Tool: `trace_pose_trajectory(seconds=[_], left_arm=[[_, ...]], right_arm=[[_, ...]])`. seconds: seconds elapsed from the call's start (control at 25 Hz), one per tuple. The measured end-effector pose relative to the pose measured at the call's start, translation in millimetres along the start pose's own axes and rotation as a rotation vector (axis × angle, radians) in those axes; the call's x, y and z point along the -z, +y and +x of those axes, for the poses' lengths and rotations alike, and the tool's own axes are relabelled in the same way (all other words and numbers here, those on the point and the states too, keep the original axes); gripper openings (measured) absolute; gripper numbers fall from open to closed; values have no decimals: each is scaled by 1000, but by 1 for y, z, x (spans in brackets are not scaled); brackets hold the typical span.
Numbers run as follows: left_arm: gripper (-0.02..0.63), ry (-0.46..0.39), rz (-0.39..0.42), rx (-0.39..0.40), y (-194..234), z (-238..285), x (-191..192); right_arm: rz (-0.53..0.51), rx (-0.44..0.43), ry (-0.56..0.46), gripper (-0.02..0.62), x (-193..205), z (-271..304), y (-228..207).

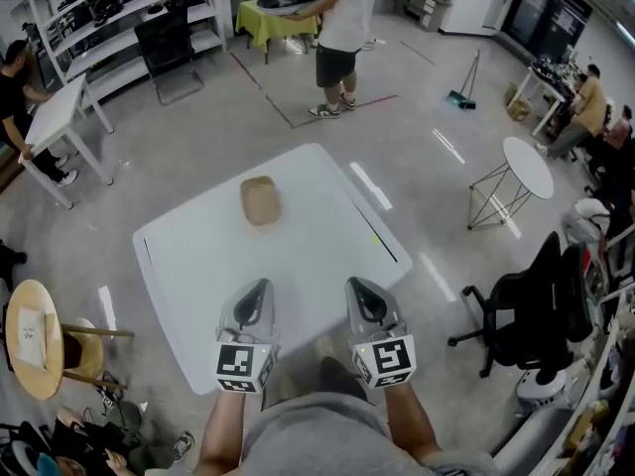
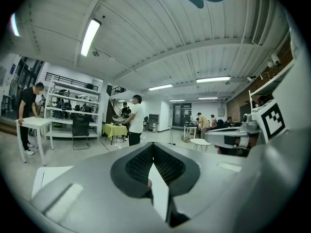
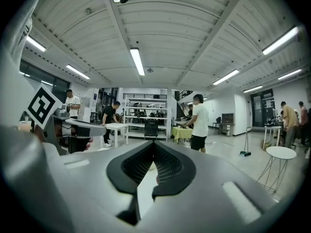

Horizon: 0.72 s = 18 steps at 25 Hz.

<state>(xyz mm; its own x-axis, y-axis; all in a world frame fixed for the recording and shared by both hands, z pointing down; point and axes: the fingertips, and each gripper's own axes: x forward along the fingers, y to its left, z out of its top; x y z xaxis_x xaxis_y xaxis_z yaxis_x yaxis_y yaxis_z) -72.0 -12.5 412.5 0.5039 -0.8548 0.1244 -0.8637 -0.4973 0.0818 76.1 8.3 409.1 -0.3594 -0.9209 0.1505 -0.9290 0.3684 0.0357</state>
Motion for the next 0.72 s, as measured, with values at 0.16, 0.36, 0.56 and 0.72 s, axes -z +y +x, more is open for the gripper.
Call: trace_pose_trajectory(seconds=[0.16, 0.36, 0.56, 0.72], left_arm=[[11, 2, -14, -40, 13, 31, -2], [11, 25, -31, -89, 34, 60, 2], [11, 63, -48, -140, 55, 86, 15], [11, 87, -63, -181, 71, 104, 25]], right_arm=[[-5, -46, 7, 5, -3, 37, -18], [10, -103, 37, 5, 3, 78, -28], [27, -160, 70, 5, 17, 121, -34], [40, -203, 88, 5, 25, 149, -36]])
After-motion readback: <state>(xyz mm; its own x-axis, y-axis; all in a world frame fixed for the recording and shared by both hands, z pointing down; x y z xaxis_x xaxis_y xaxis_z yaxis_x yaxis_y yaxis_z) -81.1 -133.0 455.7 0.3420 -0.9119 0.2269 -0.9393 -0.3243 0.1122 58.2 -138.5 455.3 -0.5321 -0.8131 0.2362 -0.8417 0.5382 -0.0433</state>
